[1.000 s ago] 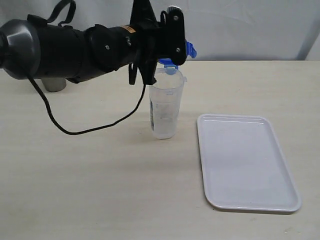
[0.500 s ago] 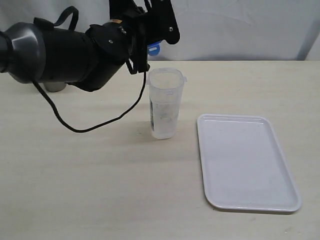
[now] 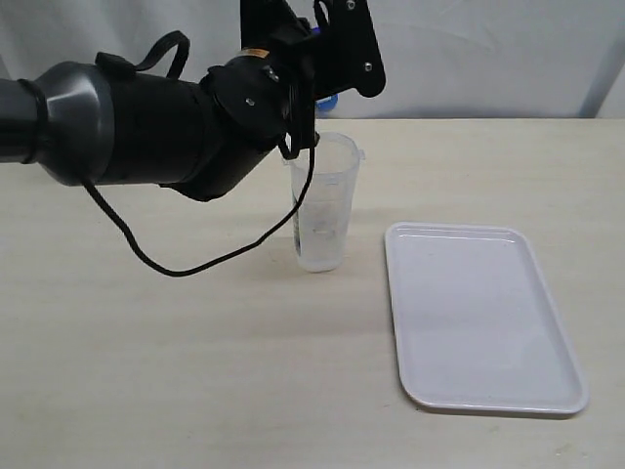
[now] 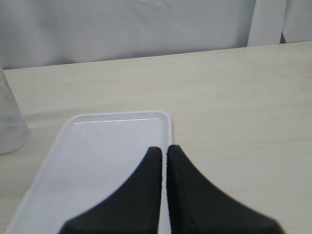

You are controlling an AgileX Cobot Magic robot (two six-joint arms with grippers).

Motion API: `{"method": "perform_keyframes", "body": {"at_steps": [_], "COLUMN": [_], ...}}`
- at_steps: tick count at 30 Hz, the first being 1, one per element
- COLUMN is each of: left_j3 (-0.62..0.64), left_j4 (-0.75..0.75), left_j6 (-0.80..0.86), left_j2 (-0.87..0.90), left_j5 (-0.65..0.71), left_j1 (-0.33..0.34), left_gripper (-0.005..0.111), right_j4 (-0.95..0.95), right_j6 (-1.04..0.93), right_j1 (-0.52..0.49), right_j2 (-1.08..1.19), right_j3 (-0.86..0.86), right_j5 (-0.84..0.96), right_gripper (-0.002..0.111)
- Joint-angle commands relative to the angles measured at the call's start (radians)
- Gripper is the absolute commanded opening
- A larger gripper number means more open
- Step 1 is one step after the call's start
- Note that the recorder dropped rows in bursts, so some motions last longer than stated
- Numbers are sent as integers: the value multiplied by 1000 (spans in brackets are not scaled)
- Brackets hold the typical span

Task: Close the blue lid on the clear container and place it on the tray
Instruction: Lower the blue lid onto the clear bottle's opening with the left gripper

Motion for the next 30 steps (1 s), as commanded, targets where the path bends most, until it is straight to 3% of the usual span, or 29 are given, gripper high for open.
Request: {"method": "perform_keyframes", "body": {"at_steps": [1, 5, 11, 30], "left_j3": [42, 85, 131, 140], "left_j4": [204, 268, 159, 21], "left_j6": [31, 31, 31, 31], "left_j2": [-7, -7, -7, -17], "left_j5": [-149, -216, -86, -14], "left_j1": [-5, -5, -5, -33], "left_gripper": [0, 0, 0, 0], "right_j4": [1, 1, 1, 1], "right_j6": [6, 6, 6, 6], "right_j1": [-1, -1, -1, -1], "right_j2": [-4, -4, -4, -4], "right_j3": [4, 4, 4, 4], "right_j5": [-2, -2, -2, -2], "right_gripper": [5, 5, 5, 5]}}
